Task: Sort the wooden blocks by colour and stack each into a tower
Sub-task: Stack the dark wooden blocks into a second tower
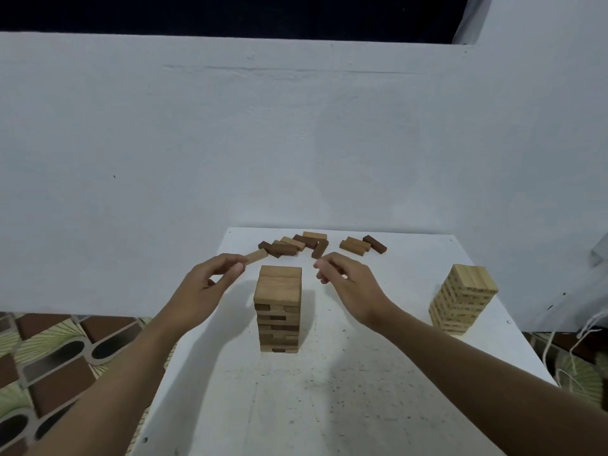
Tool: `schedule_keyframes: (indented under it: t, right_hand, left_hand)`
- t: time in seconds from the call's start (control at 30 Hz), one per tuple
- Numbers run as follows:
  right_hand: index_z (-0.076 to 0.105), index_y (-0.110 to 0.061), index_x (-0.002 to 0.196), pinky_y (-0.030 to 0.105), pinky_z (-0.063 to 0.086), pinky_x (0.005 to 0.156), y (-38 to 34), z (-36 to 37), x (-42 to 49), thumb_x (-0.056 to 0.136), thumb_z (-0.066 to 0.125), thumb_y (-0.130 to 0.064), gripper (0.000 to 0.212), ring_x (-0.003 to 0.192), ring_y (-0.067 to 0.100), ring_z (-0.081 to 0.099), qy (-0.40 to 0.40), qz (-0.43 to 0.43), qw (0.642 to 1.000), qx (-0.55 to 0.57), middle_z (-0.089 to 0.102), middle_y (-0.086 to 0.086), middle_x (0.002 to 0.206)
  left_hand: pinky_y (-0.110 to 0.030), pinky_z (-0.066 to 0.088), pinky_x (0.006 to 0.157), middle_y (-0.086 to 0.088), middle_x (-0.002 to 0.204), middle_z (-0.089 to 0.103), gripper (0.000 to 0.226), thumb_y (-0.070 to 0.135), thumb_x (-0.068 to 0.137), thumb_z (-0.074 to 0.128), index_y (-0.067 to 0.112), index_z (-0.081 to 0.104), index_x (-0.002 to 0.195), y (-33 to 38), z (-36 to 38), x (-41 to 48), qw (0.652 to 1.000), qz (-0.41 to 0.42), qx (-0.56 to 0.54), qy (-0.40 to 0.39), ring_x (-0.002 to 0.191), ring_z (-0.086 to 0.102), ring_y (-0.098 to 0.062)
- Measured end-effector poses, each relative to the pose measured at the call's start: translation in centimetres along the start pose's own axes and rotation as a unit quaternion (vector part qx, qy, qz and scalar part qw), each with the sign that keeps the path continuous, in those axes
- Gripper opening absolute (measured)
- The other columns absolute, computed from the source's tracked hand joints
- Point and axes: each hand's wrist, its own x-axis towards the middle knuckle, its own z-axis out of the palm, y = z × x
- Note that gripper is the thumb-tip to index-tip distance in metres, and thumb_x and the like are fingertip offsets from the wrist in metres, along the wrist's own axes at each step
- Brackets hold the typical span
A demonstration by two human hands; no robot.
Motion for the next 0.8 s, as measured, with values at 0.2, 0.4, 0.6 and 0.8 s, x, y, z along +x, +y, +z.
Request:
schedule_keyframes:
  t: [0.2, 0.4, 0.6, 0.8]
  right_hand:
    - [0.066, -0.017, 0.103, 0.03, 0.052, 0.079, 4.5, 1.3, 3.3, 0.102, 0.049, -0.028, 0.02, 0.086, 0.012, 0.058, 0.002, 0.009, 0.982, -0.19, 0.065, -0.002, 0.095]
    - [0.056, -0.017, 0.132, 0.037, 0.049, 0.094, 7.6, 2.5, 7.1, 0.1, 0.049, -0.032, 0.035, 0.121, 0.021, 0.05, -0.045, -0.112, 0.912, -0.392, 0.056, 0.002, 0.135]
    - [0.032, -0.012, 0.154, 0.043, 0.04, 0.11, 7.7, 3.9, 11.9, 0.104, 0.043, -0.028, 0.054, 0.148, 0.024, 0.025, -0.14, -0.156, 0.878, -0.431, 0.027, 0.007, 0.162]
    - [0.015, -0.009, 0.159, 0.042, 0.028, 0.116, 7.9, 5.2, 13.8, 0.107, 0.036, -0.031, 0.06, 0.151, 0.026, 0.017, -0.188, -0.107, 0.858, -0.466, 0.011, 0.007, 0.167]
  left_hand:
    - [-0.035, 0.047, 0.092, 0.006, 0.122, 0.063, 0.021, 0.026, 0.099, 0.064, 0.029, 0.064, 0.12, -6.2, 2.5, 2.0, 0.987, 0.001, 0.157, 0.023, 0.112, 0.057, -0.019]
    - [-0.052, 0.027, 0.119, -0.01, 0.165, 0.028, 0.057, 0.043, 0.104, 0.043, 0.015, 0.041, 0.154, -9.9, 4.3, 5.2, 0.95, -0.019, 0.312, -0.027, 0.153, 0.024, -0.033]
    - [-0.018, -0.008, 0.122, -0.014, 0.167, 0.021, 0.068, 0.042, 0.101, 0.021, 0.009, 0.019, 0.16, -11.2, 5.4, 8.7, 0.952, 0.087, 0.28, -0.084, 0.154, -0.001, -0.01]
    - [-0.034, -0.004, 0.126, 0.009, 0.167, 0.012, 0.061, 0.03, 0.1, 0.018, 0.025, 0.016, 0.161, -12.2, 6.0, 8.6, 0.96, 0.047, 0.258, -0.099, 0.157, 0.003, -0.013]
